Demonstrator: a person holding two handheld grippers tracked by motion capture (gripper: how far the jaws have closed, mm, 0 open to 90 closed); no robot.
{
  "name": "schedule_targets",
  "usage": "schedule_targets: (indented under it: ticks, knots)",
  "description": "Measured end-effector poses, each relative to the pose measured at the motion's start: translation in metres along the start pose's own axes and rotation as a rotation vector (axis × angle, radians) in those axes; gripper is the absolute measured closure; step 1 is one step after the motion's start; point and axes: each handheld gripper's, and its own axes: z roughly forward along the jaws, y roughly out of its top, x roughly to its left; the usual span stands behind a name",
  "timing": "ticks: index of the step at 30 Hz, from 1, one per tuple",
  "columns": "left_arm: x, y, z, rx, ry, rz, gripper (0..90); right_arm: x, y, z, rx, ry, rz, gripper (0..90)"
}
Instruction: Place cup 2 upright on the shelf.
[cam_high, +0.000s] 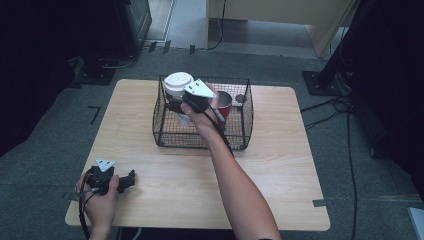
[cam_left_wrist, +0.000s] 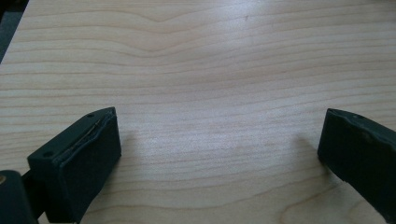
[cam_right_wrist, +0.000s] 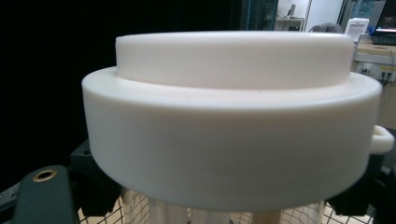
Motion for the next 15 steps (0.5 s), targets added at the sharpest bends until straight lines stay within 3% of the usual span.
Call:
schedule_targets:
  ticks: [6, 15]
  knots:
    - [0.0, 0.0, 0.0, 0.0, -0.001, 0.0, 0.1, -0.005, -0.007, 0.012, 0.008, 0.037, -0.023, 15.9]
    - [0.0, 0.0, 0.0, -0.002, -0.002, -0.003, 0.1, -0.011, -0.025, 0.028, 0.041, 0.057, -0.01, 15.8]
